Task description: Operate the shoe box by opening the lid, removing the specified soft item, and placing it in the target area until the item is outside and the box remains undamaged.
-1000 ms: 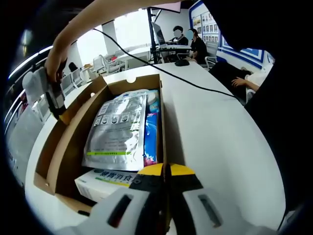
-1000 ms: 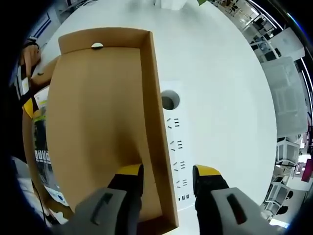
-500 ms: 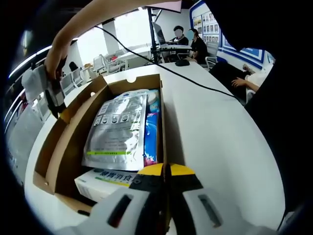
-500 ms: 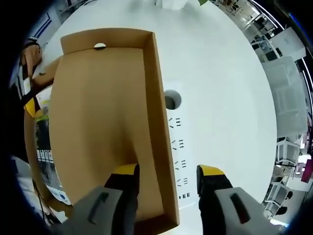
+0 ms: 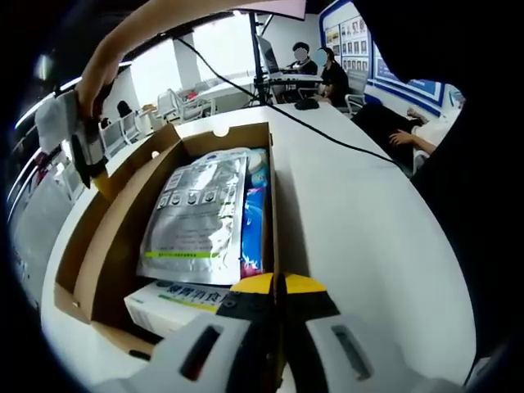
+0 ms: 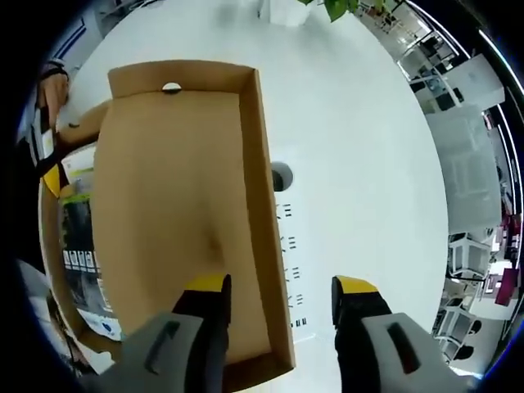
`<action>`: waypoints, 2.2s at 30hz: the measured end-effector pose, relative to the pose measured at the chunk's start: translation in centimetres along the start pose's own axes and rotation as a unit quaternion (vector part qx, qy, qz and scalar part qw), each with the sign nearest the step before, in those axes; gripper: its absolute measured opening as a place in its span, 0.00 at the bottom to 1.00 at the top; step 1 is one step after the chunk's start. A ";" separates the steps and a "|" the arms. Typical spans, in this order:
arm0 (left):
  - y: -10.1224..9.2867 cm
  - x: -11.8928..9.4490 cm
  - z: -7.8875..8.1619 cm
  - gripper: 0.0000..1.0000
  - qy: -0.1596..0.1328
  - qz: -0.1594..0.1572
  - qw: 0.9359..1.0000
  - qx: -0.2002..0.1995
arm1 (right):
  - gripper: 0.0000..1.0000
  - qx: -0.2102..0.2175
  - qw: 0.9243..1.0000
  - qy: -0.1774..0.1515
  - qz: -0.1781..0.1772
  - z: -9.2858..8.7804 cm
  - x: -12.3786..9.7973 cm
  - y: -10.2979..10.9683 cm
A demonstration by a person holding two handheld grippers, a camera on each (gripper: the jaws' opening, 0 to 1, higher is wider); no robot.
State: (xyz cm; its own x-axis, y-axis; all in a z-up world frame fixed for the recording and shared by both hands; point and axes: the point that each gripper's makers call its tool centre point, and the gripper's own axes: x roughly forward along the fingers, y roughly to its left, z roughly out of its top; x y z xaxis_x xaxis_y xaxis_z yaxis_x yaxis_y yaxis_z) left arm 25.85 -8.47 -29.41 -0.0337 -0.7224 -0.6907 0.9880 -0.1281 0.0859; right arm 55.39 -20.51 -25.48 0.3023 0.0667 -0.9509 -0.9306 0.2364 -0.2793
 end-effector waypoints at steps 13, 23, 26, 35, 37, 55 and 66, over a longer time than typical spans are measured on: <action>-0.4 -0.2 0.1 0.02 0.001 0.001 1.000 -0.001 | 0.53 -0.017 0.998 -0.029 -0.047 1.3 -3.1 0.3; -0.6 -0.3 0.1 0.02 0.003 0.002 1.000 -0.004 | 0.53 -0.035 0.995 -0.037 -0.089 1.2 -4.8 0.9; -0.6 -0.3 0.2 0.02 0.002 0.002 1.000 -0.004 | 0.53 -0.036 0.993 -0.052 -0.098 1.9 -5.6 1.4; -0.6 -0.3 0.2 0.02 0.003 0.002 1.000 -0.005 | 0.53 -0.049 0.991 -0.062 -0.112 2.4 -6.9 2.3; -0.5 -0.3 0.2 0.02 0.003 0.002 1.000 -0.005 | 0.53 -0.048 0.990 -0.064 -0.114 2.2 -7.1 2.6; -0.2 -0.2 0.2 0.02 0.005 0.004 1.000 -0.007 | 0.53 -0.055 0.978 -0.103 -0.172 2.0 -12.5 6.8; -0.1 -0.1 0.2 0.02 0.006 0.005 1.000 -0.006 | 0.55 -0.068 0.970 -0.136 -0.191 3.2 -15.5 10.3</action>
State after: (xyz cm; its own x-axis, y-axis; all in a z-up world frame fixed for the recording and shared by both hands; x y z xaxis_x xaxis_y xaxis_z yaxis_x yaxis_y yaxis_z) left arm 25.71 -8.49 -29.23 -0.0213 -0.7159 -0.6979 0.9899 -0.1127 0.0854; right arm 41.75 -16.01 -13.20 0.6560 0.2569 -0.7096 -0.7533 0.1655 -0.6365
